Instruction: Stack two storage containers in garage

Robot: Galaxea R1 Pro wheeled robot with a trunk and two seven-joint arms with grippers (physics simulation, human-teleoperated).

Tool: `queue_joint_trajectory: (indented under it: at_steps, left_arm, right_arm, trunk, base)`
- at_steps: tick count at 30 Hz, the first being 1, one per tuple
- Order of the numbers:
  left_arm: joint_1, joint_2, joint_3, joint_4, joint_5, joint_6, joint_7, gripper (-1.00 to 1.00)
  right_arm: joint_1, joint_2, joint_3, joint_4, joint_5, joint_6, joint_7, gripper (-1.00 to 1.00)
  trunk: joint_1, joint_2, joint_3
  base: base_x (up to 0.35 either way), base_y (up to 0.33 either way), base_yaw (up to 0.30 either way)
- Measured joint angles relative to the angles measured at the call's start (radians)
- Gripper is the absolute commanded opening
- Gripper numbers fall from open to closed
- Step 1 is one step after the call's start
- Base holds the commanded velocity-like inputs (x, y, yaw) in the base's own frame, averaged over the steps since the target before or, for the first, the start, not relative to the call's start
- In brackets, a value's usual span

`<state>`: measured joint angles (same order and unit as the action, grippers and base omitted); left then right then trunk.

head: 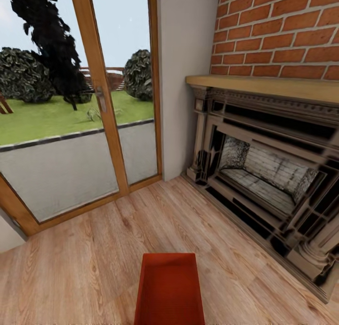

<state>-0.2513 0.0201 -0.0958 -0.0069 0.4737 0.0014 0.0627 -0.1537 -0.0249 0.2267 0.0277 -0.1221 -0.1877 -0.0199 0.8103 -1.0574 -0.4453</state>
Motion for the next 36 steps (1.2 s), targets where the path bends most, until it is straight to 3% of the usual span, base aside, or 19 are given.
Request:
queue_joint_trajectory:
  at_steps: [36]
  left_arm:
    - [0.0,0.0,0.0,0.0,0.0,0.0,0.0,1.0]
  right_arm:
    - [0.0,0.0,0.002,0.0,0.004,0.007,0.003,1.0]
  trunk:
    - [0.0,0.0,-0.058]
  base:
    - [0.0,0.0,0.0]
